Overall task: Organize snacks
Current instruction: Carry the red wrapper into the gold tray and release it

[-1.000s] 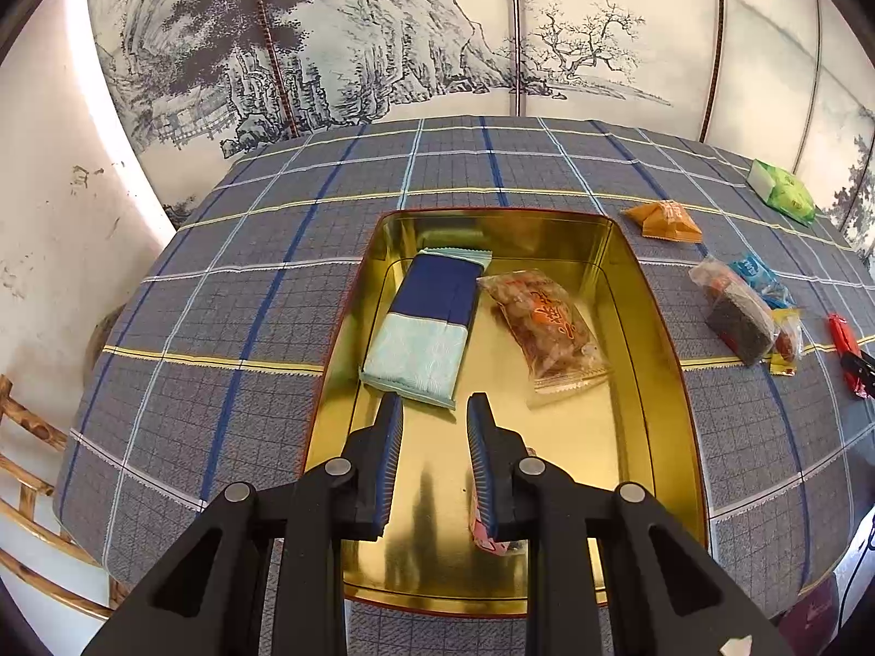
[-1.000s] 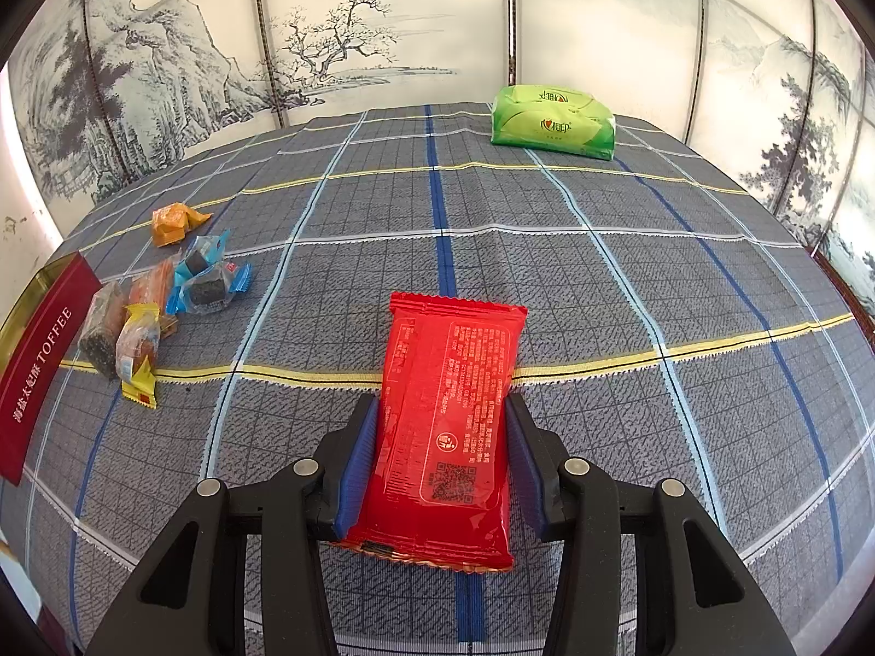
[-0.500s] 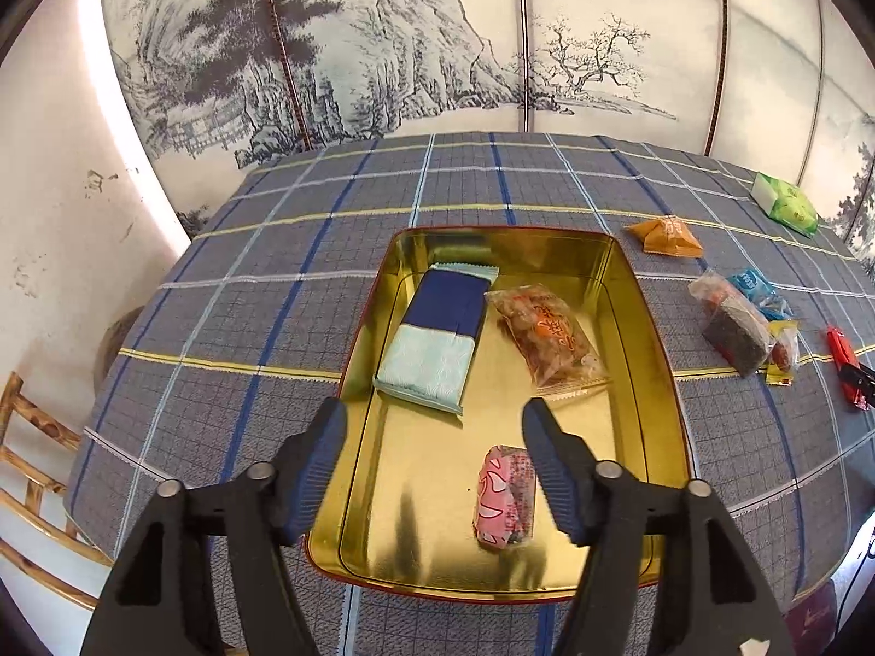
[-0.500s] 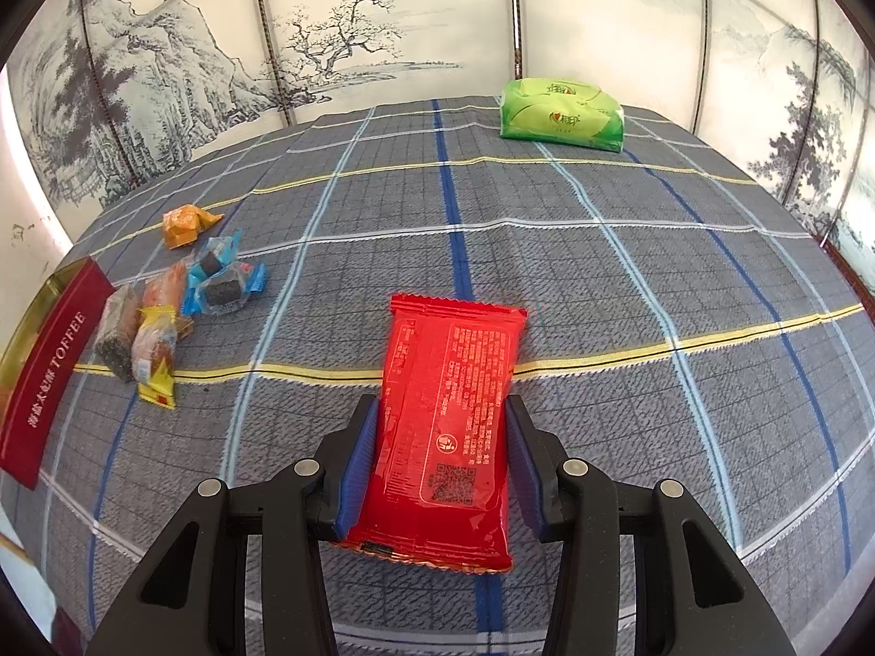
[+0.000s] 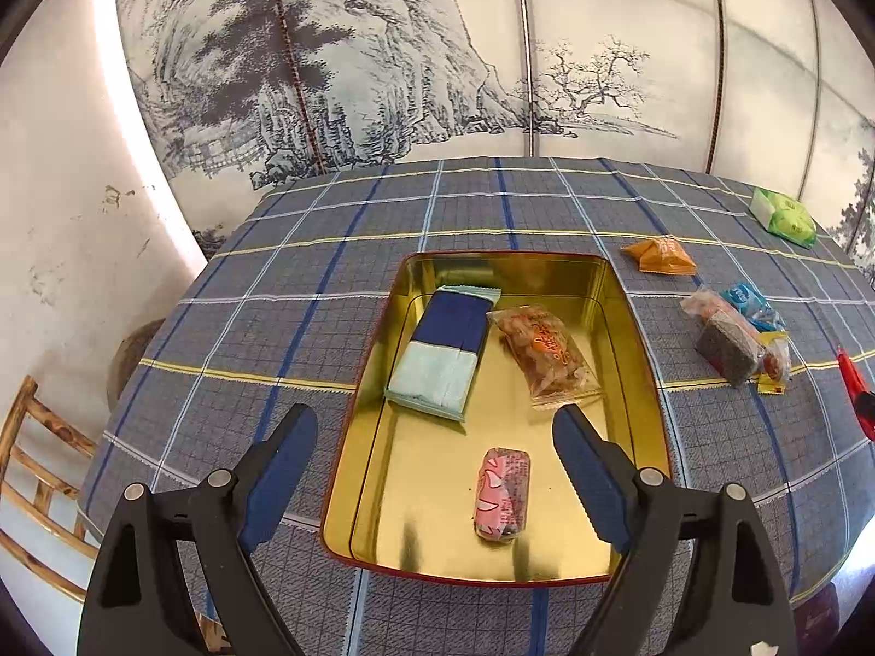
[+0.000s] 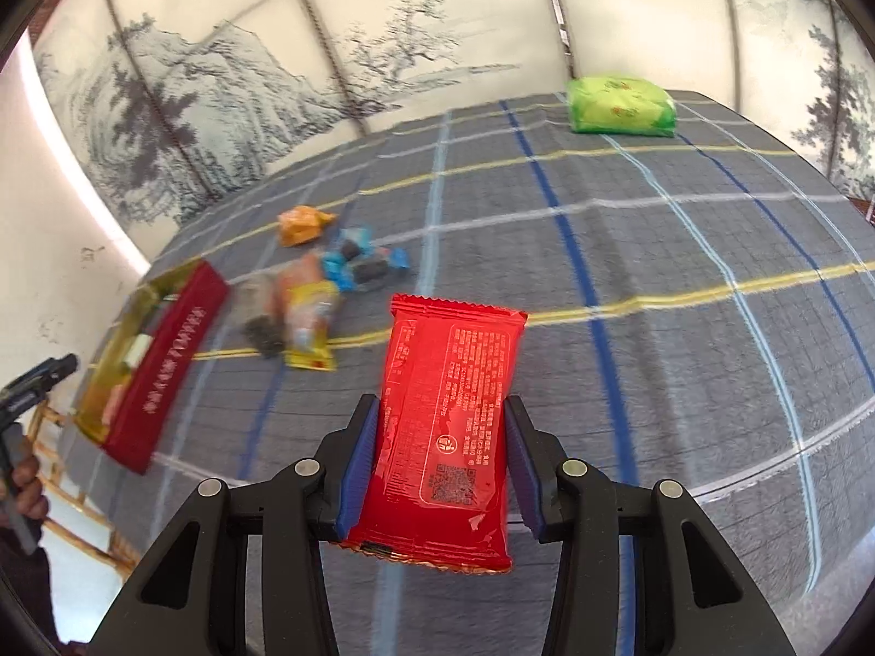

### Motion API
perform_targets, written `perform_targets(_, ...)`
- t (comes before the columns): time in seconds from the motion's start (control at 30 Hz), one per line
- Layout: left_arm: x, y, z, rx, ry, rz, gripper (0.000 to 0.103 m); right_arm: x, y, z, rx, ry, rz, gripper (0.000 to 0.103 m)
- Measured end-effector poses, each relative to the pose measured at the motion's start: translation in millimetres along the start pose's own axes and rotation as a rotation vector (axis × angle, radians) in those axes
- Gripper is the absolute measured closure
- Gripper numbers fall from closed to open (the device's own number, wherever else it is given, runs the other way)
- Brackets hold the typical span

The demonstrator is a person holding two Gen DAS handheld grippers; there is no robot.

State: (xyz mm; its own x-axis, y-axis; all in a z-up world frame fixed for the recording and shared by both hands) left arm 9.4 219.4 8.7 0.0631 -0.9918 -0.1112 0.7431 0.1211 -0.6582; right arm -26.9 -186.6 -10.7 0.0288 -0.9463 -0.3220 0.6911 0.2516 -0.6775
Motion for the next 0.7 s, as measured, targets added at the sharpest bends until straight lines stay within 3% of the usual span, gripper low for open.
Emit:
perform_targets(0.23,-8,2,-8,-0.021,-0.024,-0.006,0.017,-93,11,31,0.004,-0.113,0.205,0.057)
perform_targets(0.47,-15,-10,-9,0.019,-0.025,0.021,0.015,-184,65,56,-0.078,-0.165,0.393,0.057)
perform_targets(0.6,-22,-16,-10,0.03,-0.019,0.031,0.015,-231,108,57,-0.16,-0.197,0.432,0.057)
perform_targets(0.7,-27,-20,-11,0.03,0.002,0.042,0.015,-254,132,51,-0.197,-0.235,0.41,0.057)
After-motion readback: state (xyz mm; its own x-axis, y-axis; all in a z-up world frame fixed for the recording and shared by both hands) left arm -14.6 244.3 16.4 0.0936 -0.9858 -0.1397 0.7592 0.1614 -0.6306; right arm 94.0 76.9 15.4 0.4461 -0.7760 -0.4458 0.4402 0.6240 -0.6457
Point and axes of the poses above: each gripper's, at about its wrist camera, not at the fingertips, and y roughly the way its jaws point, x to its right, z to its top, the point moved 3 cm from there along y, roughly the way its jaws point, and after that the axes turned 4 degrees about x, right-handed, at the moved point
